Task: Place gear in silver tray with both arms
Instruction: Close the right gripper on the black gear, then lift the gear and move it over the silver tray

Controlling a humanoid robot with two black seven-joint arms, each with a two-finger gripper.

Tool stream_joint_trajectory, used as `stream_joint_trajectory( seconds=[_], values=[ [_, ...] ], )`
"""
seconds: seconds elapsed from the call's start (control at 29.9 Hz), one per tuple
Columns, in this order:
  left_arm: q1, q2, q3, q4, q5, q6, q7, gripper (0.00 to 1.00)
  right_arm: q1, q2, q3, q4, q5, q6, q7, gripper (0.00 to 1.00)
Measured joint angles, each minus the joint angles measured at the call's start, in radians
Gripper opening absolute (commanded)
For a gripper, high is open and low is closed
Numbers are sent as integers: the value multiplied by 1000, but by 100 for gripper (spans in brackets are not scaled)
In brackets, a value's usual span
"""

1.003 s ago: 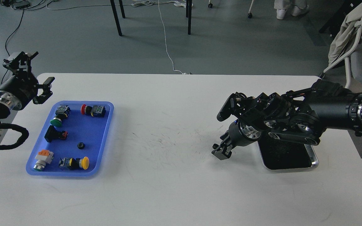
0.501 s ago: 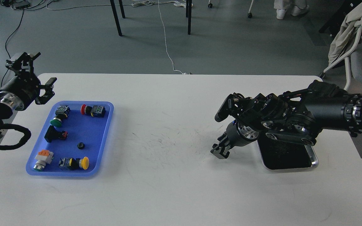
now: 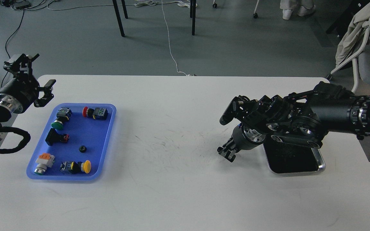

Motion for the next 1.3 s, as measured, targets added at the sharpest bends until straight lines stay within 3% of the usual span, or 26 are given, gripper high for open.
stream_joint_trajectory(
  seconds=[0.17,0.8,1.0,1.3],
  values=[
    [0,0,0,0,0,0,0,97,-1,1,0,0,0,6,4,11],
    [1,0,5,0,3,0,0,97,28,4,2,3,2,23,15,7],
    [2,0,8,0,5,0,0,97,63,-74,11,11,12,23,31,6],
    [4,0,9,0,6,0,1,97,90,-300,88,54,19,24,35,5]
  ],
)
